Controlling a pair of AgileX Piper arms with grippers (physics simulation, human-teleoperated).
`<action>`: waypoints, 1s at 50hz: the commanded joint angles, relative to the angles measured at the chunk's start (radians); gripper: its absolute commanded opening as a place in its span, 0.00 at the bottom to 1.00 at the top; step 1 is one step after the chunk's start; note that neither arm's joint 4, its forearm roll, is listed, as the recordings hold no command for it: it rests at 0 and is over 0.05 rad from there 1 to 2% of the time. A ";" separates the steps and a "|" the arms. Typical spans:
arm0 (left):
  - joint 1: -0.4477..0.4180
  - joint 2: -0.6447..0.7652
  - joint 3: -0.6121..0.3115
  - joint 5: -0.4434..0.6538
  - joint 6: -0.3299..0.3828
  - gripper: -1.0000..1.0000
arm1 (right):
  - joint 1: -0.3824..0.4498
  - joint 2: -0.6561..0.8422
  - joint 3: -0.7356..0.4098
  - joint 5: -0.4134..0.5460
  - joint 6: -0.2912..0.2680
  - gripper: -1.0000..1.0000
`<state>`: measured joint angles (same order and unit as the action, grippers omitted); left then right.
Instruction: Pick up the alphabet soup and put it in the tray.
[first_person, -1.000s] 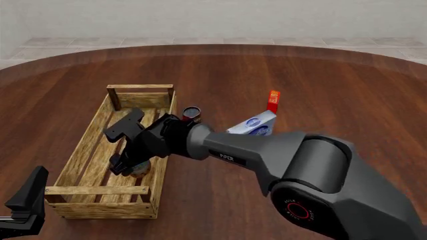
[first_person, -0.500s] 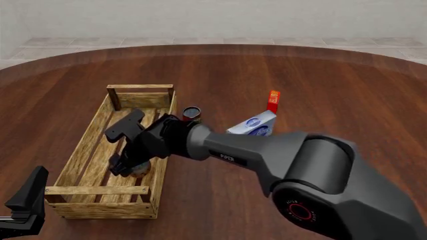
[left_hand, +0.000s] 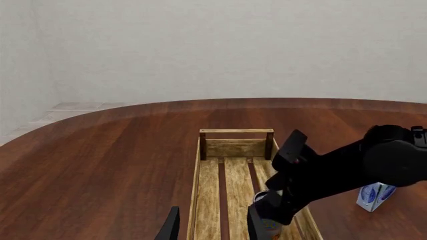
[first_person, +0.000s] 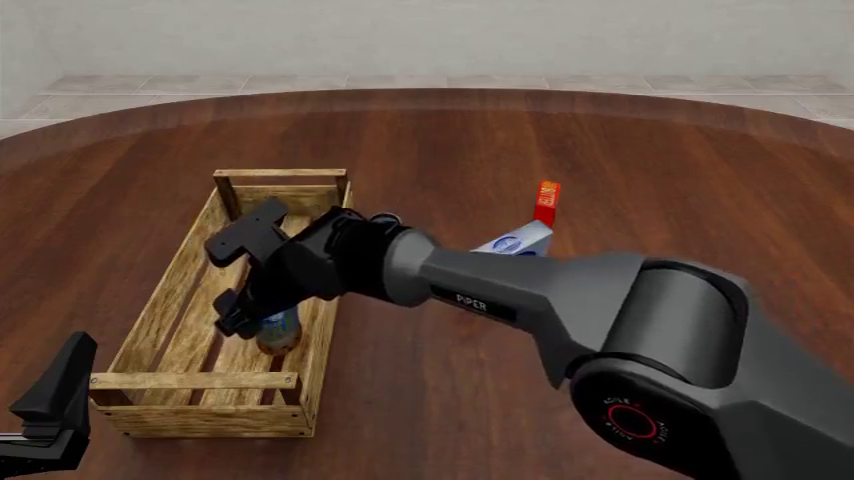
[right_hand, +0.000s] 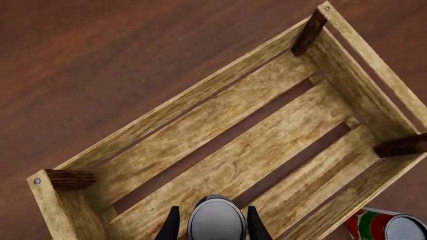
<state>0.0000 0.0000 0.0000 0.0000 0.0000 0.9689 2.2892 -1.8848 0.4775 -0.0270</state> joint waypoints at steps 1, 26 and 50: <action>0.000 0.000 0.000 0.000 0.000 1.00 | 0.000 -0.039 -0.001 0.018 -0.013 1.00; 0.000 0.000 0.000 0.000 0.000 1.00 | 0.003 -0.199 -0.002 0.075 -0.020 1.00; 0.000 0.000 0.000 0.000 0.000 1.00 | 0.003 -0.580 0.237 0.033 -0.028 1.00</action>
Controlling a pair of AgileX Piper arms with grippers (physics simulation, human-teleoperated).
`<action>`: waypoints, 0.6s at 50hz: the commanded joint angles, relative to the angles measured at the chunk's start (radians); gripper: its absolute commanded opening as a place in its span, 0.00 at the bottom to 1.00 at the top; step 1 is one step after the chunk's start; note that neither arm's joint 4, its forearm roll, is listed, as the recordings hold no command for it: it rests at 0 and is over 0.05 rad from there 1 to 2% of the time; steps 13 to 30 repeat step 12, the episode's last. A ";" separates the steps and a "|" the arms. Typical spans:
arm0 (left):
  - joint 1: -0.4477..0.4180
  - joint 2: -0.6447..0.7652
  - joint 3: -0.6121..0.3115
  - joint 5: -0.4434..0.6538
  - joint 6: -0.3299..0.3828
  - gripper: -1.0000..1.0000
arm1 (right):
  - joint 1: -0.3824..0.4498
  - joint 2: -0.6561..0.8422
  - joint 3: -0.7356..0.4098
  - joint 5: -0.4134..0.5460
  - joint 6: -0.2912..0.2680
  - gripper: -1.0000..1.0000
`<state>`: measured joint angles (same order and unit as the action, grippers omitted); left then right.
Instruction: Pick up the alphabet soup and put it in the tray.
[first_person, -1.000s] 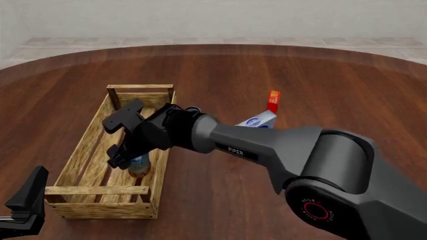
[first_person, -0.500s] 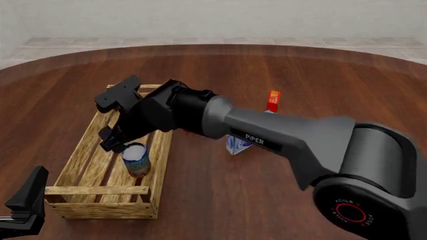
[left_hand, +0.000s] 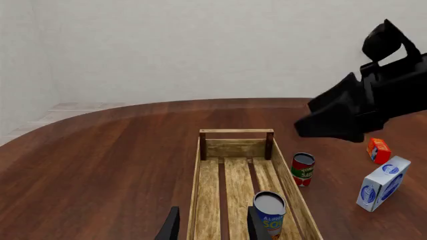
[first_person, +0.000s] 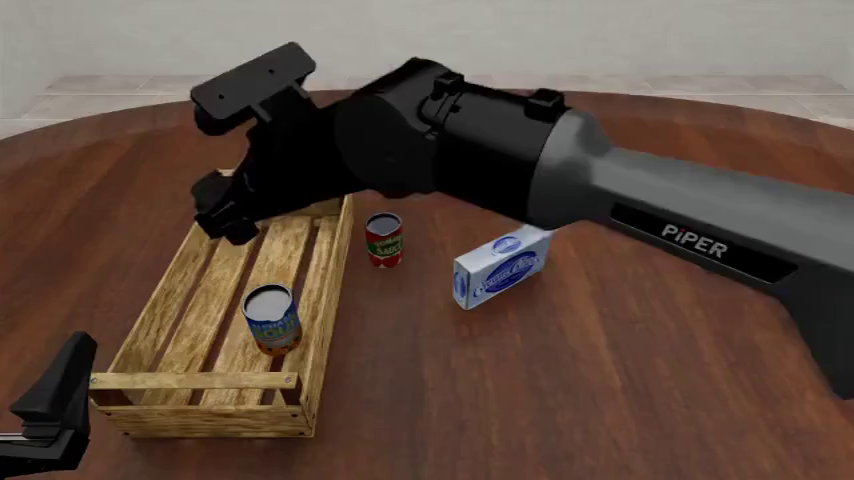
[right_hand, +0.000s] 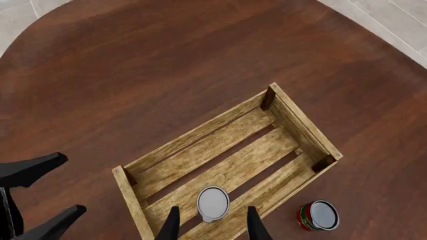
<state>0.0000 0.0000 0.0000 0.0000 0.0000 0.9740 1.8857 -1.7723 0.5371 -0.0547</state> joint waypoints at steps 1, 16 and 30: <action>0.000 0.000 0.000 0.000 0.000 1.00 | -0.002 -0.177 0.125 -0.026 0.000 1.00; 0.000 0.000 0.000 0.000 0.000 1.00 | -0.051 -0.409 0.322 -0.068 0.007 1.00; 0.000 0.000 0.000 0.000 0.000 1.00 | -0.051 -0.409 0.322 -0.068 0.007 1.00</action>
